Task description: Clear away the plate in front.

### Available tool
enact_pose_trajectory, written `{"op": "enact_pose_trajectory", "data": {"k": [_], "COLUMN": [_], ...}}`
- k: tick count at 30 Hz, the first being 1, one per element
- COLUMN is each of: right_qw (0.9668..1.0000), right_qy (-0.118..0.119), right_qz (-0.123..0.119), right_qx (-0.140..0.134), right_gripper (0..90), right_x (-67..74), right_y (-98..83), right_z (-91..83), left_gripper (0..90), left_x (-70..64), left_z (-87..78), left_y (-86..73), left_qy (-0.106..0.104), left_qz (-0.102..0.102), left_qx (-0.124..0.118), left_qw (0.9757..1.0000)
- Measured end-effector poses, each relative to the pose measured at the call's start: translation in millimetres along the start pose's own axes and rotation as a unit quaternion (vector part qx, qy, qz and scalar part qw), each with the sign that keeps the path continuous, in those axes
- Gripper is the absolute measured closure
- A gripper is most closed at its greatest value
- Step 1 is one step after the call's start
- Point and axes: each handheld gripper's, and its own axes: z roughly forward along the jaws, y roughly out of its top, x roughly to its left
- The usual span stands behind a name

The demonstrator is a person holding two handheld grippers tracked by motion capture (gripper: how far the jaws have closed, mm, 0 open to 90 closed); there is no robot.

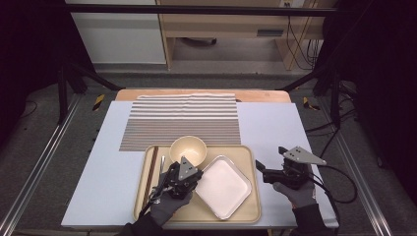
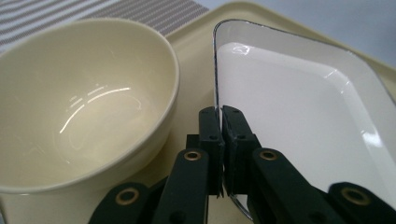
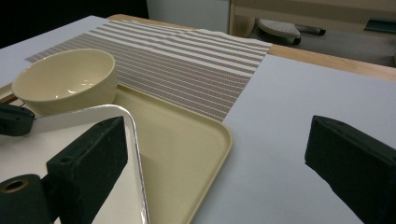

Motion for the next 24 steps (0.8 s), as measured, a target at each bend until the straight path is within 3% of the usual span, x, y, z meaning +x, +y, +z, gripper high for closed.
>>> {"op": "enact_pose_trajectory", "data": {"k": [9, 24], "right_qw": [1.0, 1.0], "right_qy": [0.001, 0.003], "right_qz": [-0.002, 0.001], "right_qx": [0.003, 0.005], "right_gripper": [6.1, 6.1], "right_x": [-0.2, 0.6], "right_y": [-0.3, -0.5], "right_z": [0.7, 1.6], "left_gripper": [85.1, 83.1], "left_x": [0.5, 1.2], "left_z": [13.5, 25.2], "left_y": [-6.8, -14.8], "left_qy": [0.0, -0.011], "left_qz": [-0.002, -0.003], "left_qx": [0.027, 0.048], "left_qw": [0.9996, 0.9988]}}
